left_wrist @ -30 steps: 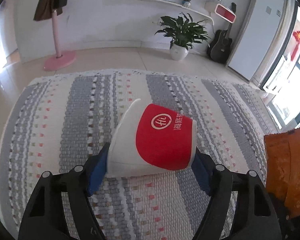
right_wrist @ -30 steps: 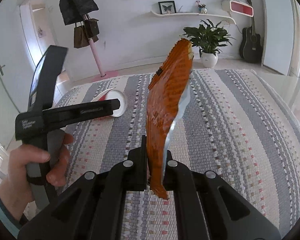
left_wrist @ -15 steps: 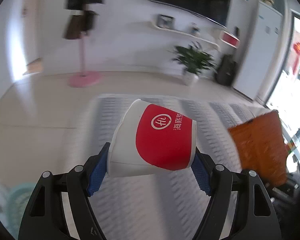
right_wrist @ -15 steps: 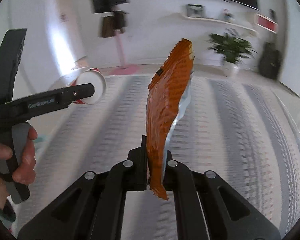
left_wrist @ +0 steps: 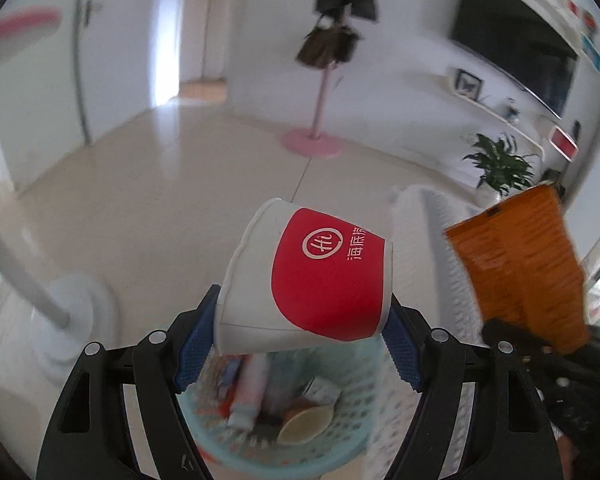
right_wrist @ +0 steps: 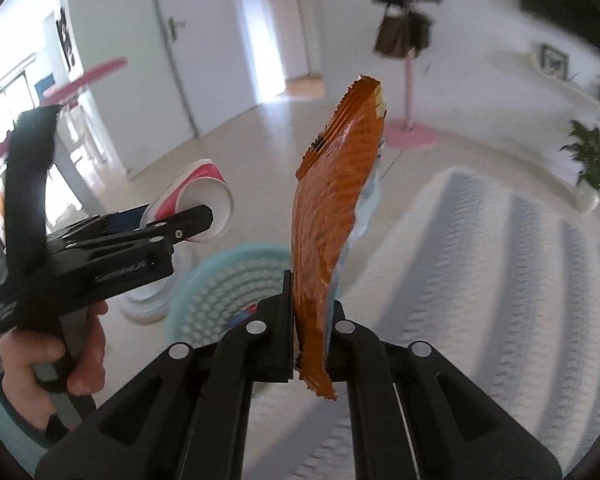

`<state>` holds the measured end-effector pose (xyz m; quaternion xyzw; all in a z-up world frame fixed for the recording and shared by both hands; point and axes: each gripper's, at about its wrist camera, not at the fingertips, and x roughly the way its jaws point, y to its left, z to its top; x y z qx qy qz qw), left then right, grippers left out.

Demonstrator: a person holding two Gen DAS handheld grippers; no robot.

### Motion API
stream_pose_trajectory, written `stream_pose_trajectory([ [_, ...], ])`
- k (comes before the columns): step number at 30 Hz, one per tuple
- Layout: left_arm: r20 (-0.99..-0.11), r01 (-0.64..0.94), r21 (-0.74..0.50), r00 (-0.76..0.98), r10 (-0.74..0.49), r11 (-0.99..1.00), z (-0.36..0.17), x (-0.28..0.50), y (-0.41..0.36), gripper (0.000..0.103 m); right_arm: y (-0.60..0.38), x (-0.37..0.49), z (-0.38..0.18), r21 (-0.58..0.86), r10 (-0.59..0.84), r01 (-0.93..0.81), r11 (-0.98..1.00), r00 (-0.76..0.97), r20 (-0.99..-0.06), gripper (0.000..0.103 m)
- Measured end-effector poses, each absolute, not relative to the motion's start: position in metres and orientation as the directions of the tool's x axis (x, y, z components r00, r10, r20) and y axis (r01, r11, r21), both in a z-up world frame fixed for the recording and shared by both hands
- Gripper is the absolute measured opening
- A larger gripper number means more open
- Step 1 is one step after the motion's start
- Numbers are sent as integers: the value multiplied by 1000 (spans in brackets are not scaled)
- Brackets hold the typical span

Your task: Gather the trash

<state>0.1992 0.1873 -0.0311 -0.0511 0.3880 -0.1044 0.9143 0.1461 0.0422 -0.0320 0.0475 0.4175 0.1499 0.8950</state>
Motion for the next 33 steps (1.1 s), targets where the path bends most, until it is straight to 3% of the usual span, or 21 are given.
stream_pose_trajectory([
  [3,-745,114,-236,616,-255,965,-57,206,211,73,63,169,-64,290,362,-220,931,488,-794,3],
  [11,-791,87,-277,545,-279,957,-97,215,236,73,96,183,-120,208,259,-166,964,395,-882,4],
  [14,-782,80,-260,568,-258,962,-95,213,239,84,95,192,-125,223,266,-155,962,376,-887,9],
  [16,-772,74,-271,578,-263,960,-90,210,244,84,95,193,-124,220,262,-149,964,383,-886,17],
  [20,-741,59,-285,619,-259,957,-76,202,251,84,82,188,-113,236,265,-120,964,426,-865,46],
  [21,-732,60,-276,633,-251,959,-69,199,250,84,79,184,-109,236,263,-117,965,437,-860,48],
  [28,-617,90,-236,756,-221,968,-3,149,235,83,55,140,-44,207,258,-154,966,577,-775,48],
  [33,-542,88,-203,820,-187,975,40,99,223,83,41,90,8,142,198,-138,980,703,-683,58],
])
